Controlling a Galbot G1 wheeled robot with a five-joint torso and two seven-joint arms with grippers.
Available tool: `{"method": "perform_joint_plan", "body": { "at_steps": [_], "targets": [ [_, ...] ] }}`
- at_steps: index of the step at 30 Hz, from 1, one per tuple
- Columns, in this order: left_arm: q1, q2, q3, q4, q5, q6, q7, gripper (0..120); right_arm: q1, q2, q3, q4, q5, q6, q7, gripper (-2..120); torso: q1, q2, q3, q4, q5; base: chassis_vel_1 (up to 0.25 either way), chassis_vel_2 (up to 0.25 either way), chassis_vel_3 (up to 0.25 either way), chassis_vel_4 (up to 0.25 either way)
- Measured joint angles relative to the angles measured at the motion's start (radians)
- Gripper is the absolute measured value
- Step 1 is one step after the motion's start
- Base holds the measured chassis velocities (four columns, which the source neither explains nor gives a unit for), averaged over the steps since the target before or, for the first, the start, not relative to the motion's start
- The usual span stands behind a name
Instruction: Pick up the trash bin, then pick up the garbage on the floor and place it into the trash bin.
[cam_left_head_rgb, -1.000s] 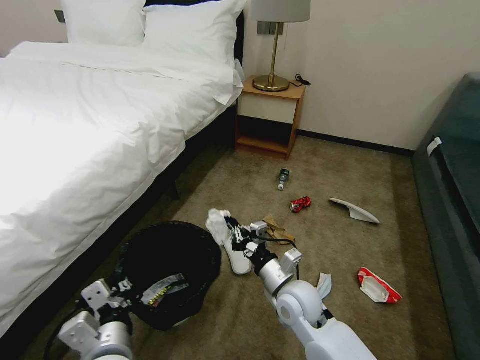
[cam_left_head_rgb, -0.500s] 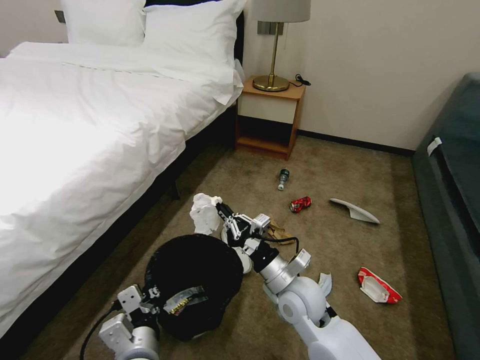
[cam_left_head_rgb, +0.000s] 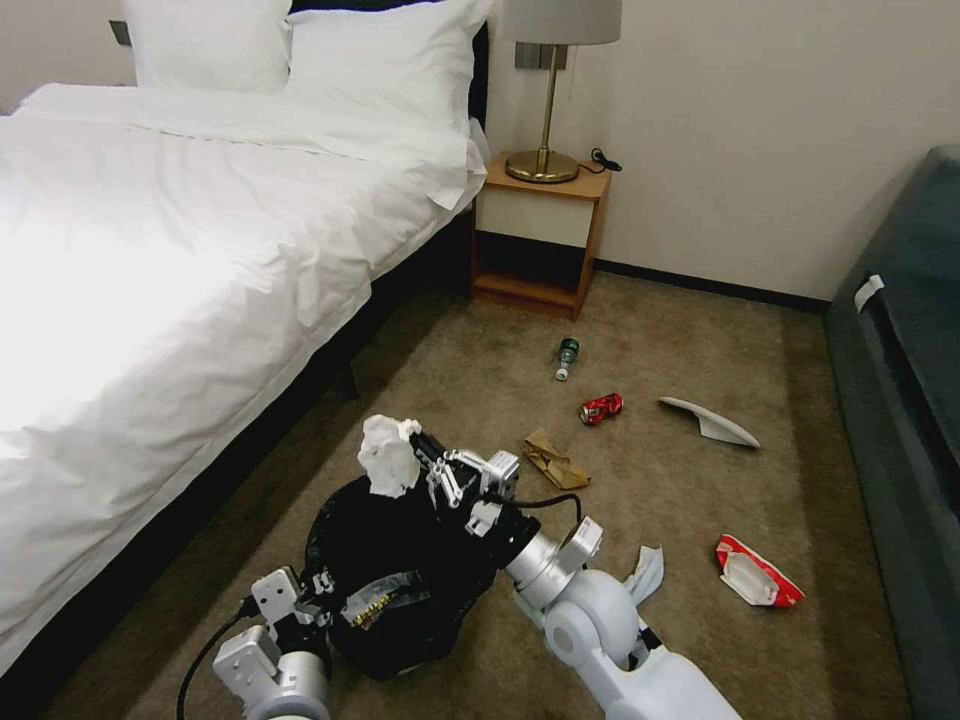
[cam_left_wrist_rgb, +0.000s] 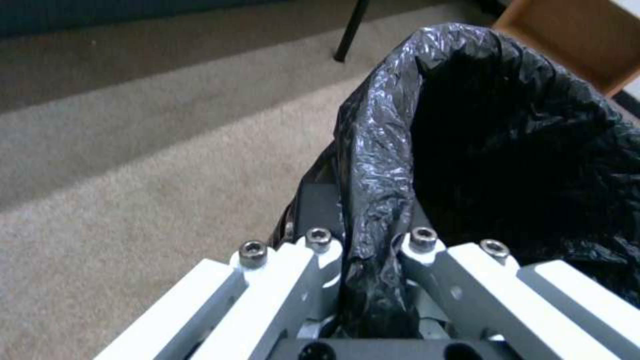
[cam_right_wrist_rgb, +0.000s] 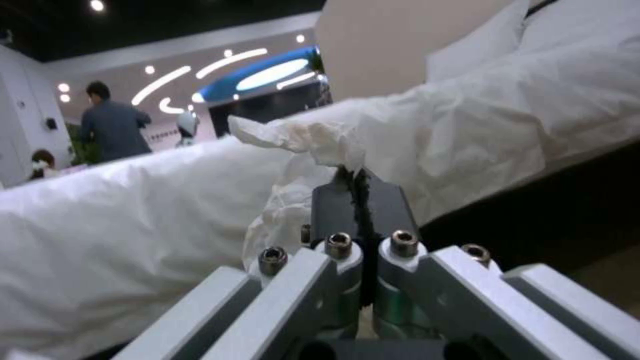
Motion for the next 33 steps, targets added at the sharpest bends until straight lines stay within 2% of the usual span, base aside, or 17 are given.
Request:
{"method": "perform_joint_plan", "body": {
  "at_steps": [6, 12, 13, 16, 17, 20, 22, 23, 25, 26, 28, 29, 33],
  "targets": [
    [0.000, 0.004, -0.022, -0.026, -0.020, 0.003, 0.002, 4, -0.005, -0.003, -0.003, -0.009, -0.006, -0.001, -0.001, 0, 0.000, 0.000, 0.000, 0.0000, 0.0000, 0.000, 0.000, 0.000, 0.000],
    [0.006, 0.007, -0.024, -0.042, -0.021, 0.003, 0.002, 4, -0.008, -0.004, -0.004, -0.020, -0.008, -0.002, -0.001, 0, 0.000, 0.000, 0.000, 0.0000, 0.0000, 0.000, 0.000, 0.000, 0.000],
    [0.009, 0.007, -0.023, -0.047, -0.021, 0.004, 0.002, 4, -0.009, -0.004, -0.004, -0.022, -0.008, -0.003, 0.000, 4, 0.000, 0.000, 0.000, 0.0000, 0.0000, 0.000, 0.000, 0.000, 0.000],
    [0.010, 0.007, -0.022, -0.049, -0.020, 0.004, 0.002, 4, -0.009, -0.004, -0.005, -0.023, -0.008, -0.004, 0.000, 8, 0.000, 0.000, 0.000, 0.0000, 0.0000, 0.000, 0.000, 0.000, 0.000],
    [0.015, 0.007, -0.017, -0.055, -0.020, 0.004, 0.002, 4, -0.009, -0.003, -0.006, -0.024, -0.007, -0.005, 0.002, 16, 0.000, 0.000, 0.000, 0.0000, 0.0000, 0.000, 0.000, 0.000, 0.000],
    [0.017, 0.007, -0.014, -0.058, -0.019, 0.005, 0.002, 4, -0.008, -0.001, -0.007, -0.025, -0.006, -0.006, 0.002, 23, 0.000, 0.000, 0.000, 0.0000, 0.0000, 0.000, 0.000, 0.000, 0.000],
    [0.020, 0.007, -0.013, -0.062, -0.017, 0.005, 0.002, 4, -0.008, 0.001, -0.007, -0.027, -0.004, -0.008, 0.003, 36, 0.000, 0.000, 0.000, 0.0000, 0.0000, 0.000, 0.000, 0.000, 0.000],
    [0.020, 0.007, -0.013, -0.062, -0.017, 0.005, 0.002, 4, -0.008, 0.001, -0.007, -0.027, -0.004, -0.008, 0.003, 36, 0.000, 0.000, 0.000, 0.0000, 0.0000, 0.000, 0.000, 0.000, 0.000],
    [0.023, 0.006, -0.010, -0.065, -0.016, 0.006, 0.002, 4, -0.009, 0.001, -0.008, -0.027, -0.004, -0.009, 0.003, 46, 0.000, 0.000, 0.000, 0.0000, 0.0000, 0.000, 0.000, 0.000, 0.000],
    [0.023, 0.006, -0.010, -0.065, -0.016, 0.006, 0.002, 4, -0.009, 0.001, -0.008, -0.027, -0.004, -0.009, 0.003, 46, 0.000, 0.000, 0.000, 0.0000, 0.0000, 0.000, 0.000, 0.000, 0.000],
    [0.027, 0.006, -0.003, -0.067, -0.014, 0.006, 0.002, 4, -0.011, 0.001, -0.008, -0.028, -0.004, -0.010, 0.003, 58, 0.000, 0.000, 0.000, 0.0000, 0.0000, 0.000, 0.000, 0.000, 0.000],
    [0.027, 0.006, -0.003, -0.067, -0.014, 0.006, 0.002, 4, -0.011, 0.001, -0.008, -0.028, -0.004, -0.010, 0.003, 58, 0.000, 0.000, 0.000, 0.0000, 0.0000, 0.000, 0.000, 0.000, 0.000],
    [0.034, 0.005, 0.008, -0.069, -0.007, 0.006, 0.003, 4, -0.012, 0.001, -0.008, -0.029, -0.003, -0.011, 0.003, 74, 0.000, 0.000, 0.000, 0.0000, 0.0000, 0.000, 0.000, 0.000, 0.000]
  ]
}}
